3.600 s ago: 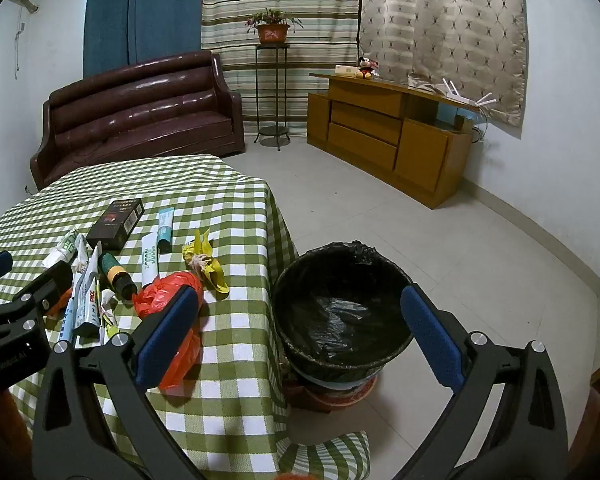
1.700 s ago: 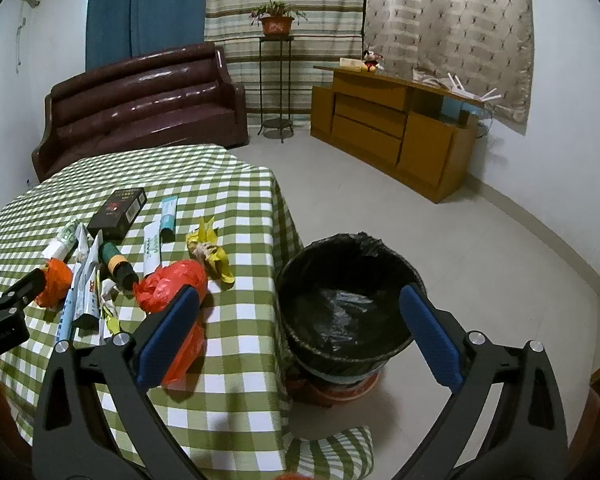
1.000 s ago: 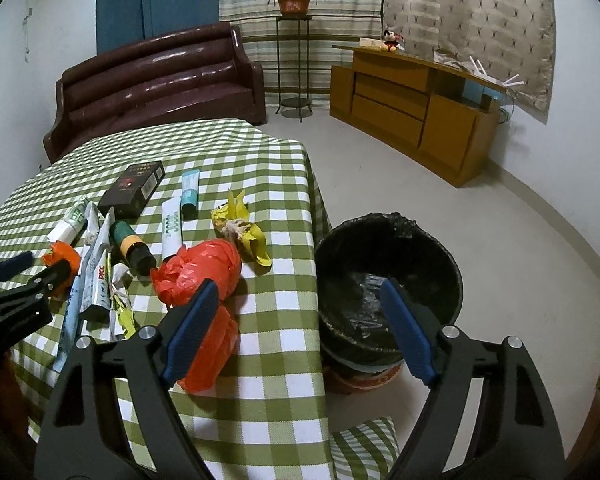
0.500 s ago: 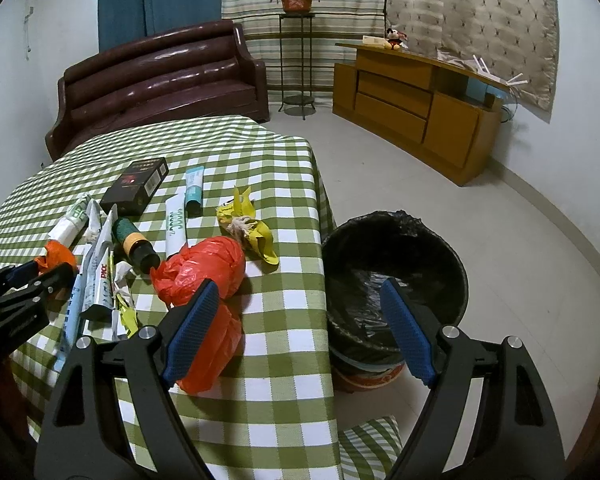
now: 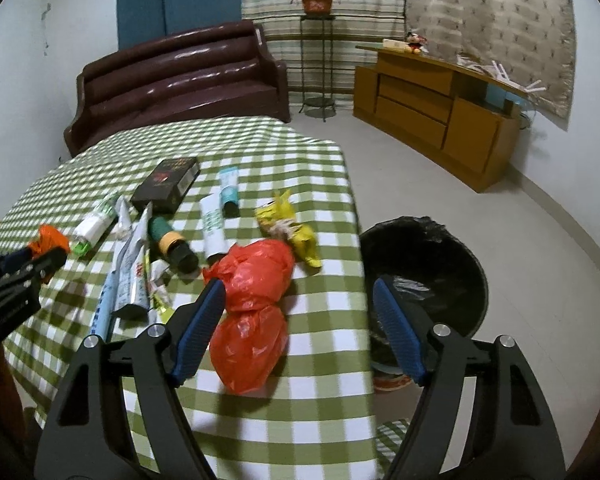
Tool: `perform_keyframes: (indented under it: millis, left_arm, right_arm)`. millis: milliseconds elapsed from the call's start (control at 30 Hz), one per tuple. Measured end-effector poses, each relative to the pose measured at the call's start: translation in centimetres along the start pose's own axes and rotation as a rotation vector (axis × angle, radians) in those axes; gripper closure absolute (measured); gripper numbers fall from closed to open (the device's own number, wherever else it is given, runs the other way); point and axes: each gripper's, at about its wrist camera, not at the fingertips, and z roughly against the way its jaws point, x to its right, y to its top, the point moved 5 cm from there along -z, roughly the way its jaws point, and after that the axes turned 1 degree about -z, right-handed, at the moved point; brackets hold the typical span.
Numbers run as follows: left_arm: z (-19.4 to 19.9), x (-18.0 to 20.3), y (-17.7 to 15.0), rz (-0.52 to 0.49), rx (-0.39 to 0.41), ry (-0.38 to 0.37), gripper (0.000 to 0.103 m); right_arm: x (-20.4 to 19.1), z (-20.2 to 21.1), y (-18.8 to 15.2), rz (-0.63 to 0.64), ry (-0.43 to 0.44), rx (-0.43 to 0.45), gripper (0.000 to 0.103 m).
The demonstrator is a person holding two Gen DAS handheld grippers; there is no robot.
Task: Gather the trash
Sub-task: 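Grasp the orange bag with the left tool while the right tool grasps the red bag, then carry both bags over the black bin and open both tools to drop them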
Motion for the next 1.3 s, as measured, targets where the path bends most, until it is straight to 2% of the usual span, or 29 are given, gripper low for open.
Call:
perform_keyframes:
  millis: [167, 267, 300, 367, 833, 1000, 1300]
  left_arm:
    - [0.0, 0.1, 0.2, 0.006, 0.004, -0.005, 0.059]
    - [-0.1, 0.1, 0.2, 0.013, -0.001, -0.008, 0.059]
    - [-0.1, 0.2, 0.2, 0.015, -0.002, -0.01, 0.059]
    - [-0.1, 0.2, 0.2, 0.014, -0.001, -0.011, 0.059]
    - [0.6, 1.8, 1.7, 0.023, 0.027, -0.058, 0.059]
    - [0.7, 4.0, 3.1, 0.009, 0.048, -0.099, 0.059]
    - [-0.3, 10.8, 6.1, -0.043, 0.077, -0.203, 0.059]
  right_arm:
    - [-1.0, -0.5, -0.2, 0.031, 0.01, -0.008, 0.038]
    - [-1.3, -0.7, -0.4, 0.034, 0.043, -0.02, 0.056]
    - [-1.5, -0.7, -0.5, 0.04, 0.055, -0.028, 0.068]
    - [-1.7, -0.7, -0.6, 0.045, 0.064, -0.035, 0.078]
    - [-1.6, 2.0, 1.3, 0.052, 0.078, 0.059, 0.082]
    - [1.0, 2.3, 2.5, 0.03, 0.015, 0.095, 0.082]
    - [7.6, 1.5, 4.0, -0.054, -0.108, 0.111, 0.082]
